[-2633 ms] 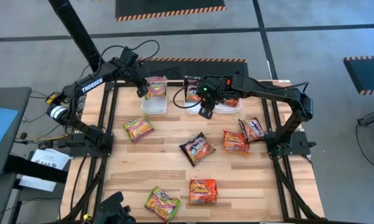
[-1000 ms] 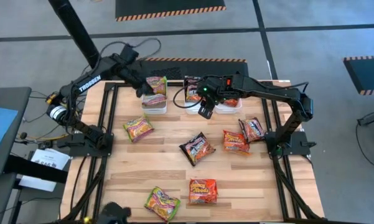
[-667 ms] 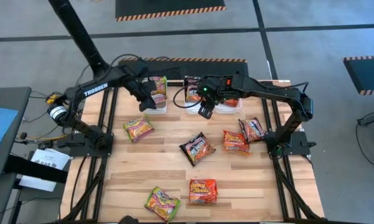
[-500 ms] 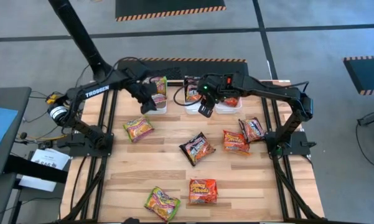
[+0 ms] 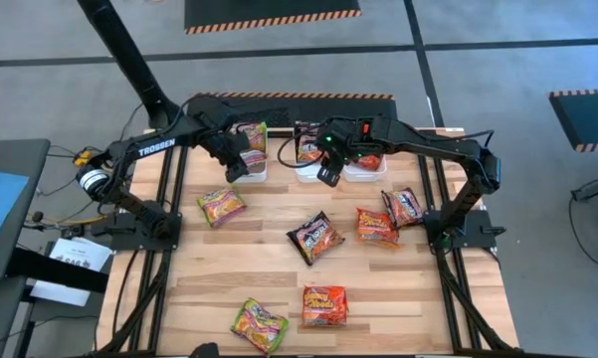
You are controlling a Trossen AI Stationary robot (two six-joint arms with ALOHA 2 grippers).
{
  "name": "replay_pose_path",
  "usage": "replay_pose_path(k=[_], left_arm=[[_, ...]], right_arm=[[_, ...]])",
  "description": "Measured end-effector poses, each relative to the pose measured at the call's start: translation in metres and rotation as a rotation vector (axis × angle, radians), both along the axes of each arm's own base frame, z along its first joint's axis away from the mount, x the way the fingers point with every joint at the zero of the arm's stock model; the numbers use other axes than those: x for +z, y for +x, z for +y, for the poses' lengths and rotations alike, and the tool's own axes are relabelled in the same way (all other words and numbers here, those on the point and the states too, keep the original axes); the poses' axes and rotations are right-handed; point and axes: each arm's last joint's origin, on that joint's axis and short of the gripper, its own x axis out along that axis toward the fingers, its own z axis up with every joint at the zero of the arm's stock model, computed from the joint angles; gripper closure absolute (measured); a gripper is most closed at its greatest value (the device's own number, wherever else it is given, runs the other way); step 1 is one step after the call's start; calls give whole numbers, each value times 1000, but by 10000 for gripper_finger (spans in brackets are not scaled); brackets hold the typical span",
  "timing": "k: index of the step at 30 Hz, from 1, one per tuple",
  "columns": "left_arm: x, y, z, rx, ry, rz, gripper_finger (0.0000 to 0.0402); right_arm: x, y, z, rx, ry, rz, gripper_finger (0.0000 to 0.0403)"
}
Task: Sort Maruchan noodles
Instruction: Put the green noodle pack into the left white bin
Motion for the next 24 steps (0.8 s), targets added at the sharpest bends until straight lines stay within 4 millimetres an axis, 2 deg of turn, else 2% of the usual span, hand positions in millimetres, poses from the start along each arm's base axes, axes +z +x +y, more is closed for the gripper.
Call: replay_pose_path(k=[7, 18, 24], left_arm=[[-5, 0, 2, 1, 24, 17, 267], [-43, 7, 17, 32, -23, 149, 267], [-42, 6, 19, 24, 13, 162, 267]], right_arm=[[0, 0, 0, 0, -1, -3, 207], [0, 0, 0, -7, 2, -7, 207], [0, 0, 0, -9, 3, -7, 207]])
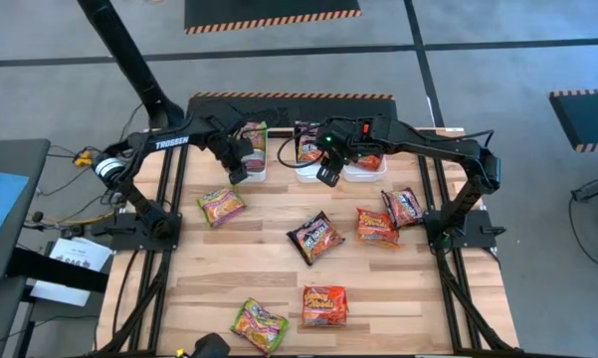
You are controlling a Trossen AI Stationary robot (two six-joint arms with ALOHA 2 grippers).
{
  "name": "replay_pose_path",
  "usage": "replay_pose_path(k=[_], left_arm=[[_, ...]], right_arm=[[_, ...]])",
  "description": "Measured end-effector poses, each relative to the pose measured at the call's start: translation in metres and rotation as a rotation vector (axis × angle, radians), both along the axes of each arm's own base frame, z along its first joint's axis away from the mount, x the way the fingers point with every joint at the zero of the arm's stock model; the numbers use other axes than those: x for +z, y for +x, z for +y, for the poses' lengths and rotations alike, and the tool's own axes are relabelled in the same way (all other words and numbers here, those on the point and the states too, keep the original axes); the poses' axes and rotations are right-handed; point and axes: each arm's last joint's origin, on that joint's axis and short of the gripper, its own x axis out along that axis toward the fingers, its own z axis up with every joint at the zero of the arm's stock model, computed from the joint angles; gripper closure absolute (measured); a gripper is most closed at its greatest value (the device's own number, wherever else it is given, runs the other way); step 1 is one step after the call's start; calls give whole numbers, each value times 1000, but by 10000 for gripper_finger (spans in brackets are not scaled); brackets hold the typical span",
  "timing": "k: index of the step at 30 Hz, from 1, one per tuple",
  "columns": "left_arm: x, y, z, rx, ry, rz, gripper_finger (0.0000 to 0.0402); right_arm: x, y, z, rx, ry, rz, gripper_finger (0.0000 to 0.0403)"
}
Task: Sort Maruchan noodles
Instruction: Put the green noodle pack into the left white bin
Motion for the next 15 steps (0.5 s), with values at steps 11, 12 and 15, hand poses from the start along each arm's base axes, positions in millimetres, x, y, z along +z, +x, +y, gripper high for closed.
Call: replay_pose_path(k=[11, 12, 15], left_arm=[[21, 6, 10, -22, 75, -29, 267], [24, 6, 11, -21, 81, -38, 267], [29, 7, 14, -18, 86, -53, 267]], right_arm=[[0, 0, 0, 0, 0, 0, 207], [0, 0, 0, 0, 0, 0, 207], [0, 0, 0, 0, 0, -1, 207]])
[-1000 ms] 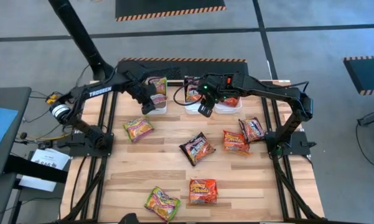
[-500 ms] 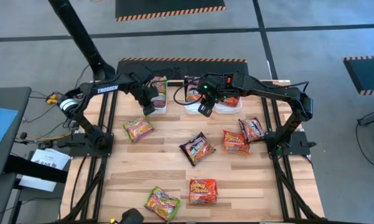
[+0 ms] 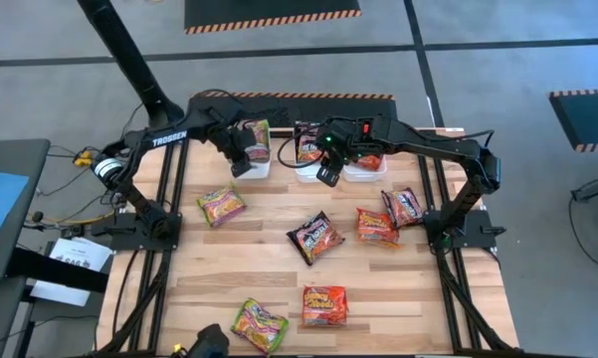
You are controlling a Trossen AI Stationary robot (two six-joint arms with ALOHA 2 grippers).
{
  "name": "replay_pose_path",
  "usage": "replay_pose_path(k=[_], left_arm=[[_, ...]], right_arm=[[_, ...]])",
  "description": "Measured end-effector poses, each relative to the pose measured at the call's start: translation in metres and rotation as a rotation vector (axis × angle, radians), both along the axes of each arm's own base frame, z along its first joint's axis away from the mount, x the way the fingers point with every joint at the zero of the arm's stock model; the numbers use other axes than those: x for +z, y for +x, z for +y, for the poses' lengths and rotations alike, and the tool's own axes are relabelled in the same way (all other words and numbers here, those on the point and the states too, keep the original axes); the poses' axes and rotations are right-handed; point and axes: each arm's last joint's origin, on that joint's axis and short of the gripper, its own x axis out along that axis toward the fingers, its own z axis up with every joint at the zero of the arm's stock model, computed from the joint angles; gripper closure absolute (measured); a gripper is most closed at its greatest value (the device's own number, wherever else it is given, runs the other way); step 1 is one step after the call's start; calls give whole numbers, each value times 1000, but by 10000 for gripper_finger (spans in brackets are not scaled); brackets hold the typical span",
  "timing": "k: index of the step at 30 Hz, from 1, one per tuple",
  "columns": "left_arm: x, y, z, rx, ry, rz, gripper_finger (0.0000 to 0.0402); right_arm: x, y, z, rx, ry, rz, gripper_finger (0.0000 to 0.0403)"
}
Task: Sort Maruchan noodles
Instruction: Put the green noodle pack into the left white bin
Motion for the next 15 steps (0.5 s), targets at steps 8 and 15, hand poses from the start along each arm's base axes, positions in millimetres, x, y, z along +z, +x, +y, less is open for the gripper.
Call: replay_pose_path(k=[8, 15], left_arm=[[0, -3, -2, -19, -40, 15, 267], [-1, -5, -6, -39, -100, 13, 267]], right_arm=[[0, 0, 0, 0, -1, 0, 207], [0, 0, 0, 0, -1, 0, 207]])
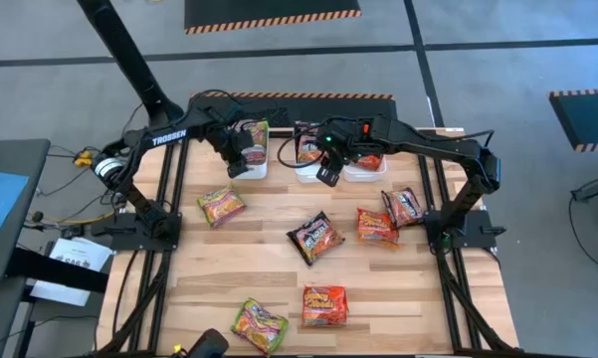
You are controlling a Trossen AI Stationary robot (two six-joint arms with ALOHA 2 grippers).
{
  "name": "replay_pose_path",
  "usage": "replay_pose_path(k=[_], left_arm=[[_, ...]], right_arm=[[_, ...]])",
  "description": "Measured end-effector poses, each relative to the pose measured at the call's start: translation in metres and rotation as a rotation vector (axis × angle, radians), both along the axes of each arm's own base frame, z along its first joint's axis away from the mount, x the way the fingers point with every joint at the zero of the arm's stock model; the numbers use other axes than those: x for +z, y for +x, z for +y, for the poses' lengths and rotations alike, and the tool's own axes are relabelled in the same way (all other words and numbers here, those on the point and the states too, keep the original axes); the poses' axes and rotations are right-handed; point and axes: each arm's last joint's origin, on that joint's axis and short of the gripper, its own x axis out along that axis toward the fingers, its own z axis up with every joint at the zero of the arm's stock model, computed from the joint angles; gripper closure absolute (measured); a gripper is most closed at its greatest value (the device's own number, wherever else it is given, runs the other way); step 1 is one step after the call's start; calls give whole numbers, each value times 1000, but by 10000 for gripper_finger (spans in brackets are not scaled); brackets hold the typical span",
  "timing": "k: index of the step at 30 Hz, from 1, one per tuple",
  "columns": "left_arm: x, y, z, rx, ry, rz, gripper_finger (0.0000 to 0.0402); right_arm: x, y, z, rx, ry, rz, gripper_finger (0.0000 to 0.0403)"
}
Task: Sort Maruchan noodles
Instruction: Put the green noodle pack into the left white bin
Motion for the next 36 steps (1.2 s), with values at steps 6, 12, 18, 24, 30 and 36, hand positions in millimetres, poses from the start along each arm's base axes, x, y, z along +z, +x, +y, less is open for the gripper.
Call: replay_pose_path(k=[6, 12, 18, 24, 30, 36], left_arm=[[1, 0, -3, -20, -76, -50, 267], [0, -1, -2, -5, -22, 5, 267], [0, 1, 3, -4, 71, 28, 267], [-1, 4, 4, -27, 89, 20, 267], [-11, 9, 1, -49, 94, 25, 267], [-11, 10, 1, -54, 124, 41, 267]], right_arm=[[0, 0, 0, 0, 0, 0, 207], [0, 0, 0, -18, 9, -7, 207], [0, 0, 0, -20, 10, -8, 207], [0, 0, 0, -21, 10, -10, 207], [1, 2, 0, -22, 6, -28, 207], [1, 2, -1, -22, 5, -32, 207]])
